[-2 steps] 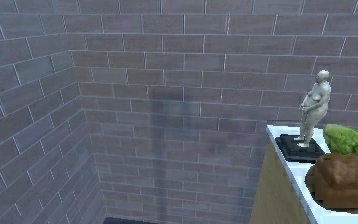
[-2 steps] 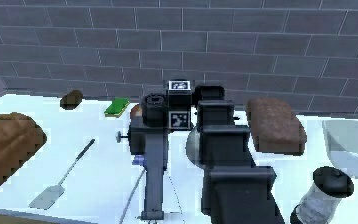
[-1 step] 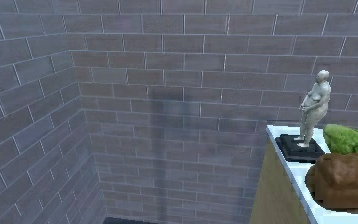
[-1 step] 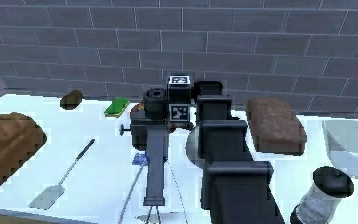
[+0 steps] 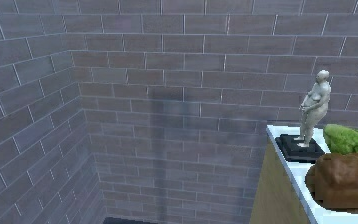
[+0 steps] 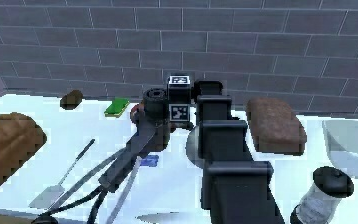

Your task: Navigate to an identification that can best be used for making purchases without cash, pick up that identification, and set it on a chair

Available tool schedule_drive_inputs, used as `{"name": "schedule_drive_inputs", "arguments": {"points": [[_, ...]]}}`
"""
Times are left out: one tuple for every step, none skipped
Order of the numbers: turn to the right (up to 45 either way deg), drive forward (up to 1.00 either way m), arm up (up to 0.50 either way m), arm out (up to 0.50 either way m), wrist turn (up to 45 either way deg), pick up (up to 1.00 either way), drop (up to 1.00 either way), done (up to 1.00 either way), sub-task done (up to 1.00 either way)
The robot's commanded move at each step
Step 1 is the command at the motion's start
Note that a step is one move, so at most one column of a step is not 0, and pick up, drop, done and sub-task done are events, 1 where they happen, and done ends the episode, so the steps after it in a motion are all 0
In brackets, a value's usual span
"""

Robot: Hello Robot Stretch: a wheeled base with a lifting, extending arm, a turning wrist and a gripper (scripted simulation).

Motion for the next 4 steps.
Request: {"name": "schedule_drive_inputs", "arguments": {"points": [[0.0,0.00,0.00,0.00,45.0,0.00,0.00,0.00,0.00],[0.0,0.00,0.00,0.00,45.0,0.00,0.00,0.00,0.00],[0.0,0.00,0.00,0.00,33.0,0.00,0.00,0.00,0.00],[0.0,0.00,-0.16,0.00,0.0,0.00,0.00,0.00,0.00]]}}
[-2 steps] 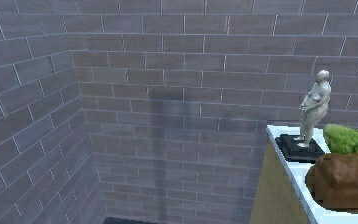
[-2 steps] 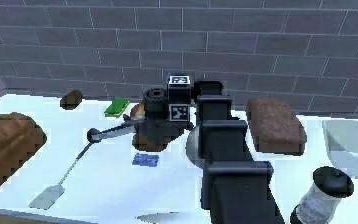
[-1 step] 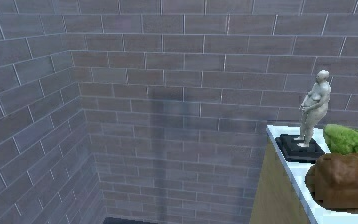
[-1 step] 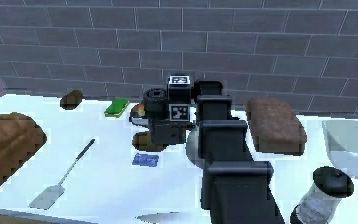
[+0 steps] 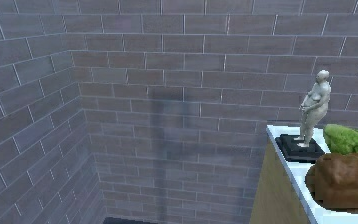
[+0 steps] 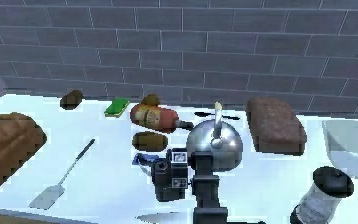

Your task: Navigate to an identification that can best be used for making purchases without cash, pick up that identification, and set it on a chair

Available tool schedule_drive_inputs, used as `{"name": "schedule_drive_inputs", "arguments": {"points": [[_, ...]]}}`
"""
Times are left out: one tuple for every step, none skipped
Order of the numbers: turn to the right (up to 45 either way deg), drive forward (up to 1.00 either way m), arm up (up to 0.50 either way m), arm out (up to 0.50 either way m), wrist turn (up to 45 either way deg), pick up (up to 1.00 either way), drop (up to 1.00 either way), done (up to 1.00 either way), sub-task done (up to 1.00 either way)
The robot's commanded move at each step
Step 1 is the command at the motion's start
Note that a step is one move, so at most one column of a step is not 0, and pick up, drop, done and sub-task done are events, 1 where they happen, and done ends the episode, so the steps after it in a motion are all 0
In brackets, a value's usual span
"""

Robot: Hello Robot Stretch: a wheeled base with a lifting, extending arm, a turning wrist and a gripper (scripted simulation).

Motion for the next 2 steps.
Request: {"name": "schedule_drive_inputs", "arguments": {"points": [[0.0,0.00,0.00,0.00,0.0,1.00,0.00,0.00,0.00],[0.0,0.00,0.10,0.00,0.0,0.00,0.00,0.00,0.00]]}}
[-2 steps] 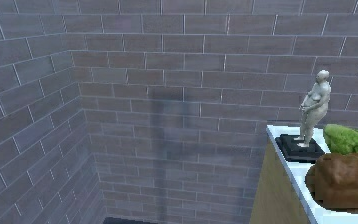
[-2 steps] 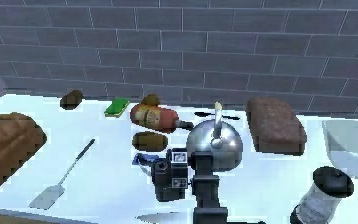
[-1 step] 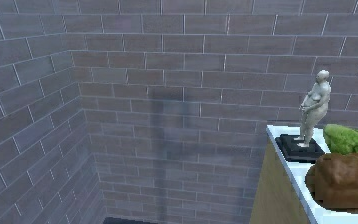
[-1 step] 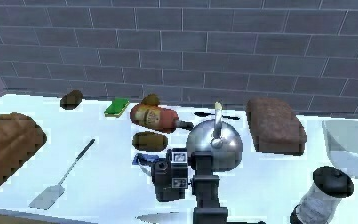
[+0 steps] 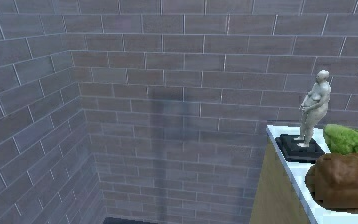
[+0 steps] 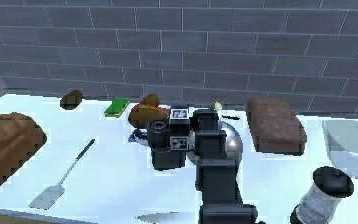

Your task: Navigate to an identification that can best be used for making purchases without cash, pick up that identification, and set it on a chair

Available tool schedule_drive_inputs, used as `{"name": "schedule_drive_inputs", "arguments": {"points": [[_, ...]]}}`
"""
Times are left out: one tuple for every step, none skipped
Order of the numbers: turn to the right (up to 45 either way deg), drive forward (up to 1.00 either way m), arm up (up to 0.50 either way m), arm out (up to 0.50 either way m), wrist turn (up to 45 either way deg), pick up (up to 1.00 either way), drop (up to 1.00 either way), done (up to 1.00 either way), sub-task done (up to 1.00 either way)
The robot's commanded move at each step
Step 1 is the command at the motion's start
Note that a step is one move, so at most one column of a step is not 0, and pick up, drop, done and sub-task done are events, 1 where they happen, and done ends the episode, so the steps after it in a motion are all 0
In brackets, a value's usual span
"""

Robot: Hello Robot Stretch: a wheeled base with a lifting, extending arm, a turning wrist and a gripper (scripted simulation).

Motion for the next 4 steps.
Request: {"name": "schedule_drive_inputs", "arguments": {"points": [[0.0,0.00,0.06,0.00,0.0,0.00,0.00,0.00,0.00],[0.0,0.00,0.00,0.00,-45.0,0.00,0.00,0.00,0.00],[0.0,0.00,0.00,0.00,-45.0,0.00,0.00,0.00,0.00],[0.0,0.00,0.00,0.00,-27.0,0.00,0.00,0.00,0.00]]}}
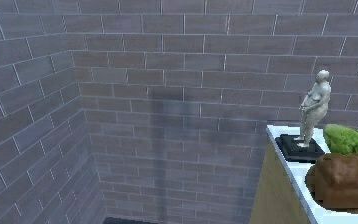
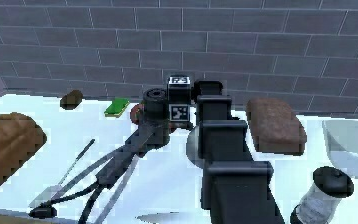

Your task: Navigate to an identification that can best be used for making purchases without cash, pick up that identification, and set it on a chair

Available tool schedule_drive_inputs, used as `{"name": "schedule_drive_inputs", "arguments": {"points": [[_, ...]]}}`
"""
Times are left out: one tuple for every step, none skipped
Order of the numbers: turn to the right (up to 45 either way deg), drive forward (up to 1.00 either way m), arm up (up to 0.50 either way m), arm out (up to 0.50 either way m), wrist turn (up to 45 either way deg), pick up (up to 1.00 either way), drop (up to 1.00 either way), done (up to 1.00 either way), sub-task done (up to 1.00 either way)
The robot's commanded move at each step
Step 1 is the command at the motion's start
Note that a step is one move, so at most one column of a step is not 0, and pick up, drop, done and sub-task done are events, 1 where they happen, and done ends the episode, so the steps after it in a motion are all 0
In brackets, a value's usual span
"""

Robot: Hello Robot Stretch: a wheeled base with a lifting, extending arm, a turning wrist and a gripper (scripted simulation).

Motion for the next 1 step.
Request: {"name": "schedule_drive_inputs", "arguments": {"points": [[0.0,0.00,0.00,-0.18,0.0,0.00,0.00,0.00,0.00]]}}
